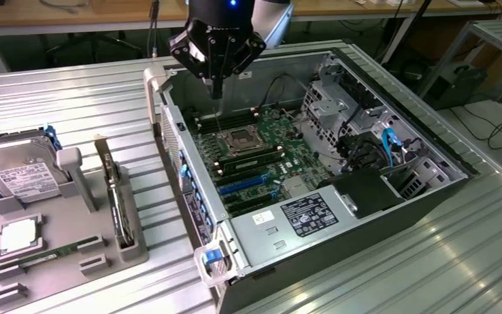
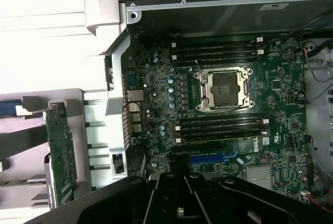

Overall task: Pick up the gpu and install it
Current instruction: 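Reach for the gpu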

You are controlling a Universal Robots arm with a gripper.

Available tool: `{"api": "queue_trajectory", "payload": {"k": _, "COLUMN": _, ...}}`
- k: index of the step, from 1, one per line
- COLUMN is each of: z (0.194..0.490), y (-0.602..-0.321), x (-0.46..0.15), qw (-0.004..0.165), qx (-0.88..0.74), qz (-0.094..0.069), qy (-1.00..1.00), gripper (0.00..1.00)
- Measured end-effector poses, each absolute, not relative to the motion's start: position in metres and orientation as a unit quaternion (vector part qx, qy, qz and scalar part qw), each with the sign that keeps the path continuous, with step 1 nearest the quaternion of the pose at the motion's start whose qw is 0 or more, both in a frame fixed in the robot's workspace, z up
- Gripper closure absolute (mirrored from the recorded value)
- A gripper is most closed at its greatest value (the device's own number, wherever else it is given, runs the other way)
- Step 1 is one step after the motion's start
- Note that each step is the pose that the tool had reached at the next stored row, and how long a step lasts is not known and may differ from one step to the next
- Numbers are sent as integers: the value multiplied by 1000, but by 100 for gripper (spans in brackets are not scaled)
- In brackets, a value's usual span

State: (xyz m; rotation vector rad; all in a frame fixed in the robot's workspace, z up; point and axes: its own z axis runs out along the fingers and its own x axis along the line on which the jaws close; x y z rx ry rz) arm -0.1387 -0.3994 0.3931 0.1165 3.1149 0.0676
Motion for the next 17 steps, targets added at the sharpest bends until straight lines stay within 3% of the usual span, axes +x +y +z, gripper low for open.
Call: {"api": "queue_trajectory", "payload": {"k": 17, "z": 393, "y": -407, "x": -155, "qw": 12, "qx": 33, "qz": 22, "qy": 999, "gripper": 89}}
